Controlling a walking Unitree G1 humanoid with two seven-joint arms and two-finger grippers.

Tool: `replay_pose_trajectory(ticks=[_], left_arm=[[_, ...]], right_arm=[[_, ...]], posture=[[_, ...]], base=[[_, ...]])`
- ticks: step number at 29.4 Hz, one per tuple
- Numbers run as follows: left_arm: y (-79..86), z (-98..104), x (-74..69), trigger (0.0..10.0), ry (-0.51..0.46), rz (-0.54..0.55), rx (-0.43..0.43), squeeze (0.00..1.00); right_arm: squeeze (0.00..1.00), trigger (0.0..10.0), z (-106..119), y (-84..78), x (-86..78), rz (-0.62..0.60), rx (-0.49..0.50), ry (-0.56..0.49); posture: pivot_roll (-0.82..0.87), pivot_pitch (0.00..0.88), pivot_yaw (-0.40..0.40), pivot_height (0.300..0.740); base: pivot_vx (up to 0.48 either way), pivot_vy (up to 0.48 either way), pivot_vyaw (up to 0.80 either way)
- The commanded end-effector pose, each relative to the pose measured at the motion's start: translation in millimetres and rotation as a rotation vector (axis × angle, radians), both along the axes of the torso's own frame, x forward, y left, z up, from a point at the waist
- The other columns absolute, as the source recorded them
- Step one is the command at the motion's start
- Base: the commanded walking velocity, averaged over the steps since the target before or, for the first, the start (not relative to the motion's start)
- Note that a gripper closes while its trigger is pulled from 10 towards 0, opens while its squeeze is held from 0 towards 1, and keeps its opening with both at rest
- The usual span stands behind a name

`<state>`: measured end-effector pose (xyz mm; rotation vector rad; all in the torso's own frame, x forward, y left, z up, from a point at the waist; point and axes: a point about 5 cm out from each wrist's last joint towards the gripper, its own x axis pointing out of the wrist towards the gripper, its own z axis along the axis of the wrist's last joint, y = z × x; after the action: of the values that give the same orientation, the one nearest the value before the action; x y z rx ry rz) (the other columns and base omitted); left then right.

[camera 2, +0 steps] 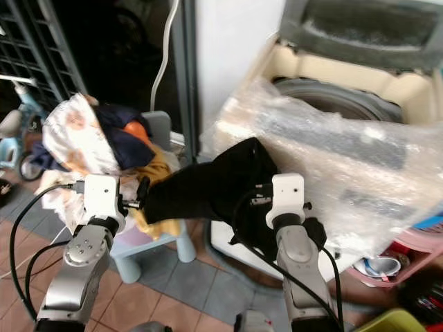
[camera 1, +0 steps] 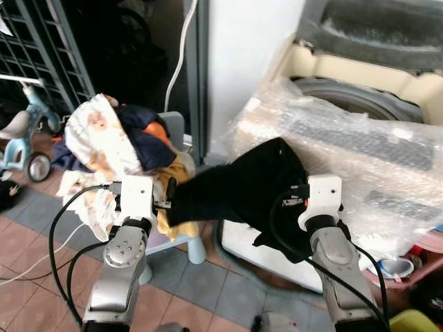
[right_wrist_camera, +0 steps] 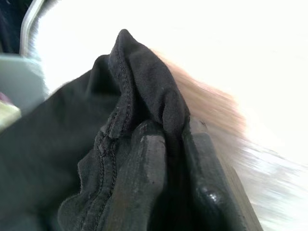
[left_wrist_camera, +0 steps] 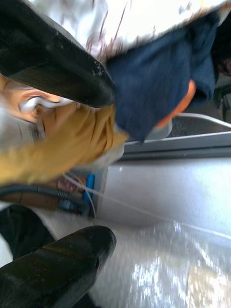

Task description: Clothes washing

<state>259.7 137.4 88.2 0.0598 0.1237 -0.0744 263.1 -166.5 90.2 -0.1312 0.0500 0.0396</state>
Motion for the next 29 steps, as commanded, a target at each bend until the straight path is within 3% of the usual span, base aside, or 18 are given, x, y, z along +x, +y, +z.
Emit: replay_pose_trajectory(ticks=[1, 16, 21, 26, 29], left_arm=[[1.5, -2, -1.5, 10.0, 0.008, 0.004, 0.001, 0.00], [2.4, -1, -1.7, 10.0, 0.006, 0.004, -0.014, 0.00], [0.2, 6, -2.4, 10.0, -0.035, -0.025, -0.024, 0.00], [0.8, 5, -2.5, 10.0, -0.034, -0.022, -0.024, 0.00], [2.4, 5, -2.7, 10.0, -0.032, -0.016, -0.018, 0.00]], right_arm=[[0.00, 10.0, 8, -1.0, 1.4, -0.004, 0.008, -0.036], [0.00, 10.0, 10, -0.2, 0.7, 0.003, 0.008, -0.041], [0.00, 10.0, 30, 1.0, 8.5, 0.013, 0.014, -0.111], [0.00, 10.0, 54, 4.7, 20.6, 0.063, -0.012, -0.197], [0.00, 10.0, 85, 13.8, 33.2, 0.196, -0.101, -0.313]], posture=[[-0.04, 0.000, 0.008, 0.740], [-0.04, 0.000, 0.011, 0.740], [-0.05, 0.000, 0.013, 0.740], [-0.05, 0.000, 0.014, 0.740], [-0.04, 0.000, 0.016, 0.740]], base=[[0.000, 0.000, 0.00], [0.000, 0.000, 0.00], [0.000, 0.000, -0.73], [0.250, 0.000, 0.00], [0.252, 0.000, 0.00]])
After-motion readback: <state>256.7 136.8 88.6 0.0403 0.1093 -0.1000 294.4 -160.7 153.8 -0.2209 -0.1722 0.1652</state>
